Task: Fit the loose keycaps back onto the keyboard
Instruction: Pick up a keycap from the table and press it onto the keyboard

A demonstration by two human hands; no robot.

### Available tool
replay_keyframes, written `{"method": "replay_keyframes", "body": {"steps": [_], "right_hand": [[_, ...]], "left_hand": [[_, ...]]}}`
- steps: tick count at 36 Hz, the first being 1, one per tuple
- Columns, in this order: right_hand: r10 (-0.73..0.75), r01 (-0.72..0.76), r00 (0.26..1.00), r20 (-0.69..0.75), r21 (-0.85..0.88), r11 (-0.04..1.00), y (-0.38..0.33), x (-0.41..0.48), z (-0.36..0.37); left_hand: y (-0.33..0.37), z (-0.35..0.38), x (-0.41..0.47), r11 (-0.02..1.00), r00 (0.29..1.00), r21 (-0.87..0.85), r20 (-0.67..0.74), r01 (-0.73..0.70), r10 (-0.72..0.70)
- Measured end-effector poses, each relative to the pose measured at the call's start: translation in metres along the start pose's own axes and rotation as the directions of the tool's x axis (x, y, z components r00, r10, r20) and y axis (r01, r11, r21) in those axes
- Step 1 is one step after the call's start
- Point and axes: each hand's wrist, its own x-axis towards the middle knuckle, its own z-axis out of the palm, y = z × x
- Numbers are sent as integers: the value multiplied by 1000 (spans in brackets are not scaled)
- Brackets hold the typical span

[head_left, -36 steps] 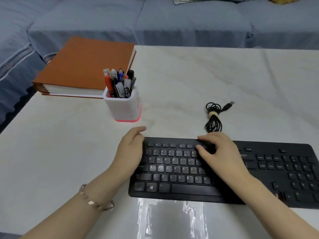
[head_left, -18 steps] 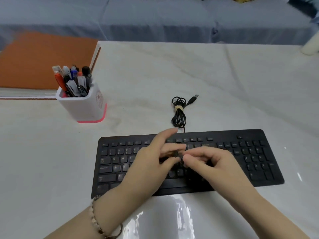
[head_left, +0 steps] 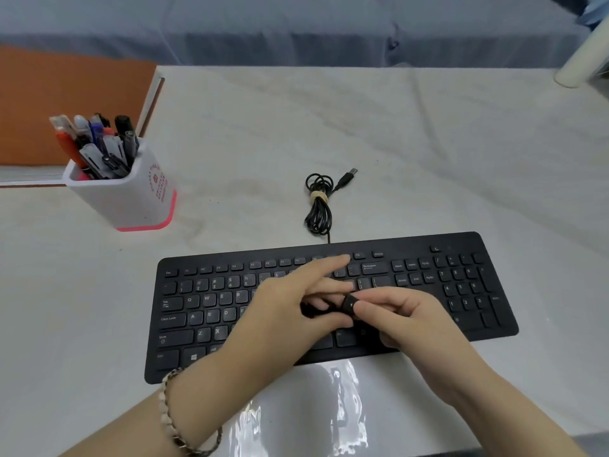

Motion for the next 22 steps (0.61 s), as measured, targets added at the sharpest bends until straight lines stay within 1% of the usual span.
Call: {"method": "replay_keyframes", "body": {"steps": [2,6,9,12,14,17,19,22], "right_hand": [[-7,7,1000,14,8,1000,1,0,-1],[-25,25,999,45,-3,1000,4,-2,-4],[-34,34,999,3,-11,999,11,-3,-6],[-61,60,998,-21,-42,997,16,-4,-13],[-53,51,998,-33,-54,997,17,-6,-23],[-53,39,989,-137,-105,994,19,-11,-50],[-93,49,968,-235,-185,981,21,-14,-72],[-177,64,931,-320,-335,940,25,-17,-103]], "left_hand": [[-3,0,-1,998,1000,-57,-6,3,-3],[-8,3,-3,996,1000,-84,1,-4,4],[-11,11,-4,995,1000,-100,10,-4,5],[-11,20,-1,997,999,-73,32,-28,31],[-13,25,1,997,995,11,63,-72,71],[-19,32,7,957,990,258,83,-129,111],[-25,36,9,899,988,410,55,-152,142],[-33,40,11,836,991,535,15,-120,132]]}}
